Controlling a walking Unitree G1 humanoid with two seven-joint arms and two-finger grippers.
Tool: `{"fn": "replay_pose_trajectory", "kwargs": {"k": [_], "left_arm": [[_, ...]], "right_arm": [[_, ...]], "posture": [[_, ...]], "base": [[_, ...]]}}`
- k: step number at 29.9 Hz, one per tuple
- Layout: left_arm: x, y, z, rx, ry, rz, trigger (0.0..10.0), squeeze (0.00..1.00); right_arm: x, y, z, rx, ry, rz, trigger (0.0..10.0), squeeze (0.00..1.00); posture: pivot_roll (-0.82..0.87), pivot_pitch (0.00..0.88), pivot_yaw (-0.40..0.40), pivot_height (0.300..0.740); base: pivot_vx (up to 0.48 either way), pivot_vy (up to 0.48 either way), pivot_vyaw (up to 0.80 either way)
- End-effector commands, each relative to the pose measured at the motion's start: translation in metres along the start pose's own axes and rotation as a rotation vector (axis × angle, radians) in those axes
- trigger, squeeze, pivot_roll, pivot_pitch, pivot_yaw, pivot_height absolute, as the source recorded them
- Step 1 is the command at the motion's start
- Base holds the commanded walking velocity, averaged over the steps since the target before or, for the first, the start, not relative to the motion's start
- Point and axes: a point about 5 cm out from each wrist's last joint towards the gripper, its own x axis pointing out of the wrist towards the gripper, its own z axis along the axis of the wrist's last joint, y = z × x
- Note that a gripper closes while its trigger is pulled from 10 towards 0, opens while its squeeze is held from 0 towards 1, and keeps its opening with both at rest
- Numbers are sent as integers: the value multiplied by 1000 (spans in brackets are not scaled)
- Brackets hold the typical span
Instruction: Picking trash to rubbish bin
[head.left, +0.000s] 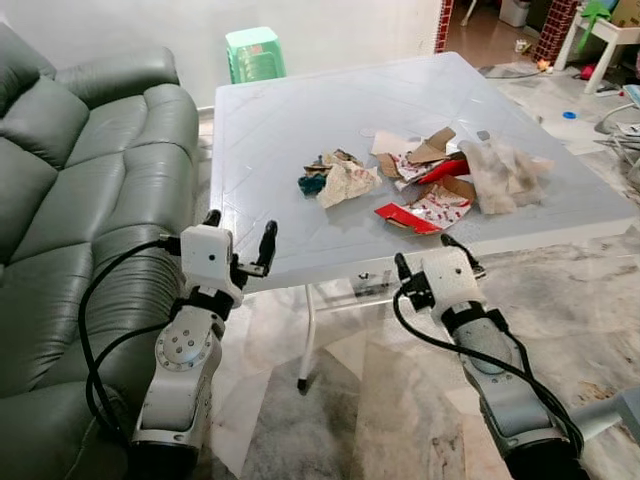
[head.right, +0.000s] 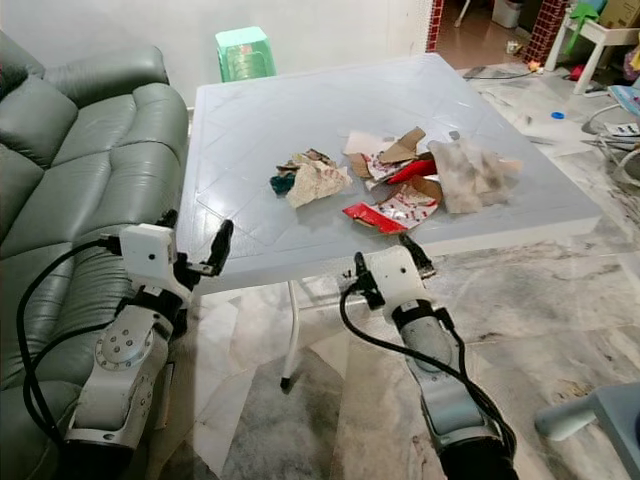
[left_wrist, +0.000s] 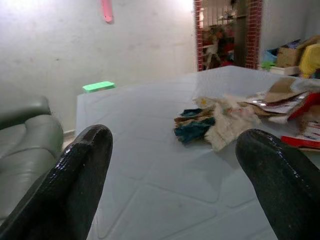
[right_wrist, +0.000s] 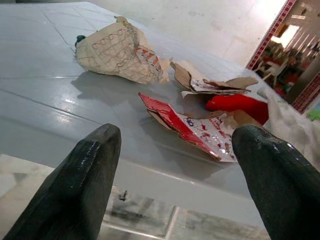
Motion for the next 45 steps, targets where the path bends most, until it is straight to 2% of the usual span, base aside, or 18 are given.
{"fn": "replay_pose_trajectory", "kwargs": {"k": [1,6,7,9,17,27,34,37,45], "left_arm": [[-3,-2,7,0,-20,-32,10000,0],[-5,-4,9,-1,-23,-41,10000,0],[-6,-3,9,-3,-23,-41,10000,0],[-6,-2,9,-2,-22,-41,10000,0],[-7,-2,11,-5,-15,-43,10000,0],[-8,-2,10,-4,0,-44,10000,0],[-12,-5,7,-26,6,-55,10000,0],[-17,-3,3,-21,25,-59,10000,0],[-30,-3,-5,-17,68,-73,10000,0]], "right_arm": [[4,1,1,-15,-7,-12,10000,0],[8,-5,12,-10,-73,-56,10000,0],[8,-8,20,-13,-126,-74,10000,0],[7,-8,27,-26,-161,-75,10000,0],[5,-7,28,-41,-179,-84,10000,0],[1,-4,20,-36,-141,-57,10000,0],[-5,-2,18,-75,-138,-31,10000,0],[-13,2,8,-127,-102,-1,10000,0],[-22,7,-9,-155,-44,39,10000,0]], "posture": [[35,73,80,740],[39,79,83,740],[39,81,83,740],[39,84,83,740],[41,90,83,740],[40,92,83,740],[41,93,88,740],[45,93,91,740],[54,97,107,740]], "base": [[0,0,0],[0,0,0],[240,0,0],[322,0,0],[322,0,0],[313,0,0],[0,0,0],[0,0,0],[0,0,0]]}}
